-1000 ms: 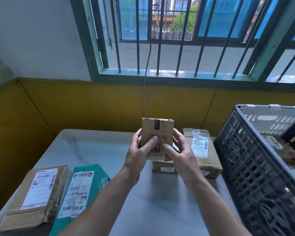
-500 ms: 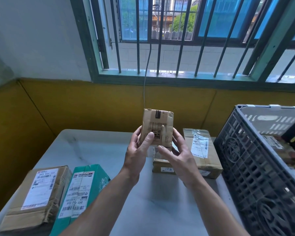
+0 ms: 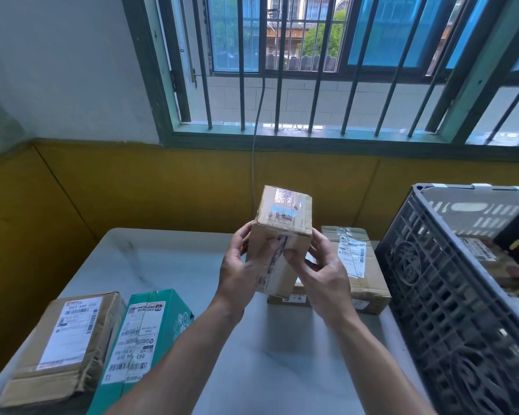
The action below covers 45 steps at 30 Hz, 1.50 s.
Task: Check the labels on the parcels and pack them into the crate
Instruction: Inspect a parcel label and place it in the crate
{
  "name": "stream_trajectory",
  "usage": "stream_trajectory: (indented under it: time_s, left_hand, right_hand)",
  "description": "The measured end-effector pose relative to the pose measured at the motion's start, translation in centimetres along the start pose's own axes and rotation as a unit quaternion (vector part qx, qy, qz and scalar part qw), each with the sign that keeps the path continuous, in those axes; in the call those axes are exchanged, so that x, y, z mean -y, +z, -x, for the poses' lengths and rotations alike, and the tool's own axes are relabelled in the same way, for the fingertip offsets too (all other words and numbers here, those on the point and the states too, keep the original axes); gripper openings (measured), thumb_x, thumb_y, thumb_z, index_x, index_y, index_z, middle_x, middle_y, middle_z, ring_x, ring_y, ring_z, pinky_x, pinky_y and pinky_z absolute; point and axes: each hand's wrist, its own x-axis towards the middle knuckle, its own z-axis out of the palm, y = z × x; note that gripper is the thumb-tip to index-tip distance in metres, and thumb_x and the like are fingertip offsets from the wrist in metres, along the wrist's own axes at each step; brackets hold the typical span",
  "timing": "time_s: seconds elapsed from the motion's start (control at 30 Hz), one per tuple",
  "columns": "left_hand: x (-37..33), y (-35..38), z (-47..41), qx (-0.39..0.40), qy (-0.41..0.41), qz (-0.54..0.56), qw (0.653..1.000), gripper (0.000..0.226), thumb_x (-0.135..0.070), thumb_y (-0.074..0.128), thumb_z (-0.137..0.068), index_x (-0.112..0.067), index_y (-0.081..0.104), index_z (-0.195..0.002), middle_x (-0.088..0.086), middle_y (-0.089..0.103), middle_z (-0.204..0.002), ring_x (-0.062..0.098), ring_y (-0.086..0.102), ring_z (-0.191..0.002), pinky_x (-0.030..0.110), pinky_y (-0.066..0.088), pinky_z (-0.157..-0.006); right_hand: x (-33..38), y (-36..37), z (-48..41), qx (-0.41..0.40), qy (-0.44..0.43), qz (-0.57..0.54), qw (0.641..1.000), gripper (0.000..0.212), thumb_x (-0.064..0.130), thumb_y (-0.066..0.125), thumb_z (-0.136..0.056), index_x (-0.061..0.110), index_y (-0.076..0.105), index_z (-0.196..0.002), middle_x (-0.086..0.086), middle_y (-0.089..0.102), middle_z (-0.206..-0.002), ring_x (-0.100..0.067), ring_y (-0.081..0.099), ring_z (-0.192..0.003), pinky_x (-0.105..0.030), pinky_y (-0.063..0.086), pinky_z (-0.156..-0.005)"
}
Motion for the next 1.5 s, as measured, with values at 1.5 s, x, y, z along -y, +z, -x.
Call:
stream_trajectory:
  time_s: [1.5]
  left_hand:
    - [2.0, -0.8, -0.3, -0.019, -0.008, 0.029, 0.999, 0.034, -0.012, 0.063, -0.1, -0.025, 0.054, -0.13, 0.001, 0.071, -0.122, 0.02, 0.067, -0.115, 0.024, 0.059, -0.081]
  right_hand:
    - [-0.8, -0.6, 0.4, 0.088, -0.005, -0.009, 0.996, 0.078, 0.033, 0.07, -0.08, 0.031, 0.036, -0.151, 0.001, 0.052, -0.151, -0.012, 0.053, -0.135, -0.043, 0.046, -0.111]
